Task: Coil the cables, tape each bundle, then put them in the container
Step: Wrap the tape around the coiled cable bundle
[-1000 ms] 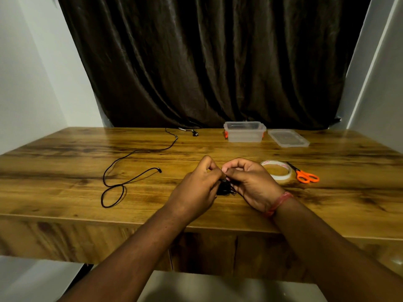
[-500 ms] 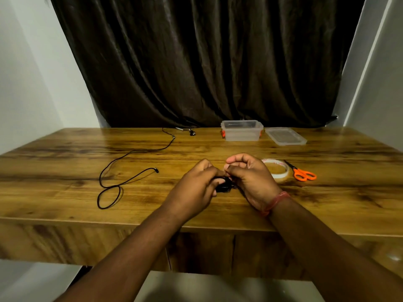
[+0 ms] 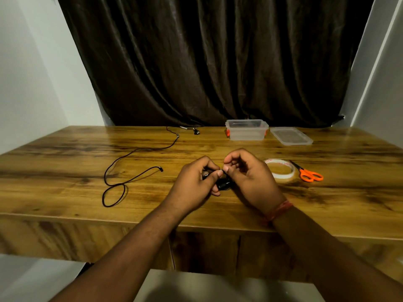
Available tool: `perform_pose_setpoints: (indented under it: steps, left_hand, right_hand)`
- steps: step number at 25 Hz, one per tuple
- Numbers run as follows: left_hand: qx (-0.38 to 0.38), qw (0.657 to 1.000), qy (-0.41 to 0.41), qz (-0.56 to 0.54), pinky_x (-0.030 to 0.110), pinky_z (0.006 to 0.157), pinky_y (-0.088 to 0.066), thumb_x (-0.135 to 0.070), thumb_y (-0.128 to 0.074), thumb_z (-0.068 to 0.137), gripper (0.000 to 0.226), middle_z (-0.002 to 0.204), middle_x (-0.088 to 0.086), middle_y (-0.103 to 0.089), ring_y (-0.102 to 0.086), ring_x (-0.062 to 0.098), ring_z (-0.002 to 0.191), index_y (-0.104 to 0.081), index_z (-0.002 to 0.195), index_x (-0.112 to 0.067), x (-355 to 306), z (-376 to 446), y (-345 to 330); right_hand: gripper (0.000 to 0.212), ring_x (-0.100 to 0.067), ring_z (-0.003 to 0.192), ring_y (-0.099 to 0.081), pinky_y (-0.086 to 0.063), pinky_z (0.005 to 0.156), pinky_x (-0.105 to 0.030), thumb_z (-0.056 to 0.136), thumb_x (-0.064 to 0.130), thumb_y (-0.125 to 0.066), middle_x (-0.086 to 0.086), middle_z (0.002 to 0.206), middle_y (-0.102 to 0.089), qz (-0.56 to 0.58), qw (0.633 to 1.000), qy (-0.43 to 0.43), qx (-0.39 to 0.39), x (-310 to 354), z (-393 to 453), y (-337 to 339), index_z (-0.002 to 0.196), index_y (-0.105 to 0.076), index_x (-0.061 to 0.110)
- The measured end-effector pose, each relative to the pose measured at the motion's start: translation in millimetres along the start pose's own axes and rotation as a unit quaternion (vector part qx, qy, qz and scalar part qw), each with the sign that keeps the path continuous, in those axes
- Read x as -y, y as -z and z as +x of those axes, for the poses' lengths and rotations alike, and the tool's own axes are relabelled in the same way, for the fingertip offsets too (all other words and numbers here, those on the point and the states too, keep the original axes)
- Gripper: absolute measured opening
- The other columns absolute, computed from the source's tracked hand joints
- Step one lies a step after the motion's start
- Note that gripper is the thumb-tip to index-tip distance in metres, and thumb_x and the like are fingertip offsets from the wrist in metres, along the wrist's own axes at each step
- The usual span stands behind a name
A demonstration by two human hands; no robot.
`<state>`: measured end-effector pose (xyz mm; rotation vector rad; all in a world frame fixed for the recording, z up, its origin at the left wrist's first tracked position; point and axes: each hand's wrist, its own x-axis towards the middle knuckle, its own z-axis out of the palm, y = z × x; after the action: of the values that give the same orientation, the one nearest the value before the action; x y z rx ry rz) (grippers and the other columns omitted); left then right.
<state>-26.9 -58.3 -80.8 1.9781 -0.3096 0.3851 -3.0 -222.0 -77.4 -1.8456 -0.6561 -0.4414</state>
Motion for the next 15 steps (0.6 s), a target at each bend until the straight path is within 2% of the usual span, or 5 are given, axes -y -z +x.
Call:
perform_pose_setpoints:
  steps: [3,5,10,15]
  left_hand:
    - [0.008,0.999,0.018,-0.043,0.042,0.064,-0.063,-0.011,-0.062,0.096,0.007,0.082,0.015,-0.068,-0.071,0.026,0.064,-0.063,0.103,-0.011,3.7,2.8,-0.2]
    - [0.019,0.996,0.045,-0.076,0.044,0.066,-0.063,-0.01,-0.061,0.096,0.004,0.071,0.018,-0.067,-0.069,0.027,0.06,-0.064,0.098,-0.009,7.8,5.4,0.6]
    - [0.048,0.968,0.118,-0.214,0.037,0.06,-0.062,-0.005,-0.055,0.098,0.007,0.058,0.012,-0.059,-0.062,0.02,0.049,-0.059,0.093,-0.003,12.7,11.3,4.2]
    - [0.034,0.947,0.152,-0.28,0.029,0.055,-0.061,-0.001,-0.052,0.098,0.008,0.058,0.008,-0.057,-0.06,0.013,0.048,-0.06,0.098,0.0,9.1,12.8,10.7]
  right_hand:
    - [0.016,-0.005,0.083,-0.059,-0.047,0.071,-0.02,0.089,0.006,-0.064,0.01,0.087,-0.063,-0.077,0.995,0.059,0.002,-1.0,-1.5,-0.1,0.096,-0.063,0.02]
    - [0.014,-0.005,0.083,-0.057,-0.046,0.071,-0.022,0.088,0.007,-0.066,0.009,0.089,-0.062,-0.124,0.987,0.104,0.002,-1.8,-1.0,-0.6,0.095,-0.063,0.018]
    - [0.008,-0.016,0.086,-0.054,-0.044,0.073,-0.033,0.086,0.011,-0.064,0.004,0.088,-0.061,-0.258,0.945,0.2,0.03,0.8,-0.9,-3.4,0.092,-0.062,0.016]
    - [0.015,-0.019,0.086,-0.052,-0.042,0.072,-0.031,0.086,0.011,-0.06,0.002,0.09,-0.062,-0.359,0.895,0.254,0.075,4.2,-2.2,-6.8,0.099,-0.063,0.017]
